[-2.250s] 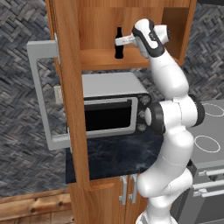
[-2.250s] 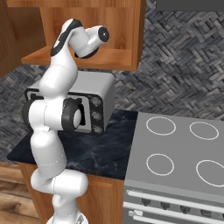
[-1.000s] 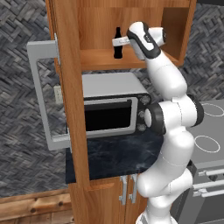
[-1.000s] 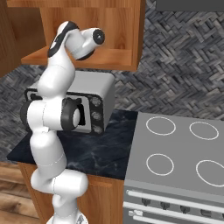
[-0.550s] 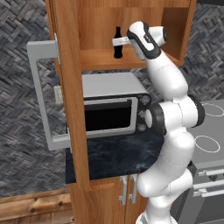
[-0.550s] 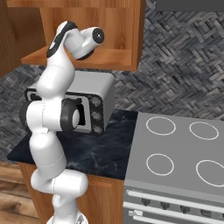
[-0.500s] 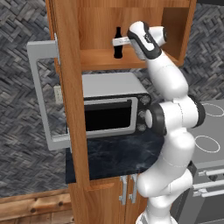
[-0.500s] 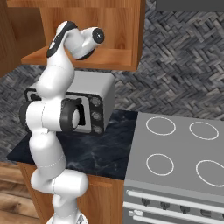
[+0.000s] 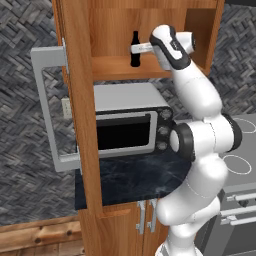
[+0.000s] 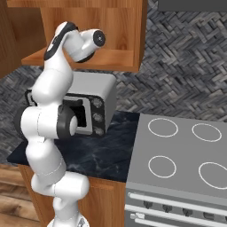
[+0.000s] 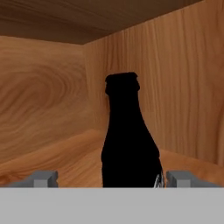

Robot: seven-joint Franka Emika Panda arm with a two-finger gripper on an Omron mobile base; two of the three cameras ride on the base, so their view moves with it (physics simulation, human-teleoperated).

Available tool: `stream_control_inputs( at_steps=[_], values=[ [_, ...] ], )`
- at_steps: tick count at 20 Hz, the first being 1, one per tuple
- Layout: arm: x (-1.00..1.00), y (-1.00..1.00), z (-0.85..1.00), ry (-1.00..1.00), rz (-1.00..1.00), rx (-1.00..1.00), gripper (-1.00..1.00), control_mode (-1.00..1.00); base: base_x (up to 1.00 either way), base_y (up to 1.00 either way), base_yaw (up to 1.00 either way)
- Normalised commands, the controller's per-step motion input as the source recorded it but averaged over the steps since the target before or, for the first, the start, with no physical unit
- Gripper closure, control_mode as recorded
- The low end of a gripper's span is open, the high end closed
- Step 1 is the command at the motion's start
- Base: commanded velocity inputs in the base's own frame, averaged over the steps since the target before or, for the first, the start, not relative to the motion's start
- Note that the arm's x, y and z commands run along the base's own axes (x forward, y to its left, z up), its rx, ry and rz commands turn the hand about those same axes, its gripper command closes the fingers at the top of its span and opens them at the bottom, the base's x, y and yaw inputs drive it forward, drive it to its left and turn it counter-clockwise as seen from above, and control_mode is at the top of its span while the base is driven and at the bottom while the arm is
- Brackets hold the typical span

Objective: Pick the bottled drink from the counter and place it in the open cabinet.

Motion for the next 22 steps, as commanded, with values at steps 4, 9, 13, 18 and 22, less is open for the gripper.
stream_control_inputs(
  at_steps=[4,9,13,18,22],
  values=[
    [-0.23,0.00,-0.01,-0.04,-0.01,0.01,-1.00,-1.00,0.00,0.00,0.00],
    [-0.23,-0.02,0.00,-0.03,-0.02,0.01,-1.00,-1.00,0.00,0.00,0.00],
    [-0.26,-0.07,0.00,-0.01,-0.03,0.02,-1.00,-1.00,0.00,0.00,0.00],
    [-0.20,-0.09,0.00,0.00,-0.03,0.02,-1.00,-1.00,0.00,0.00,0.00],
    [-0.14,-0.05,0.00,0.00,-0.04,0.00,-1.00,-1.00,0.00,0.00,0.00]
  ],
)
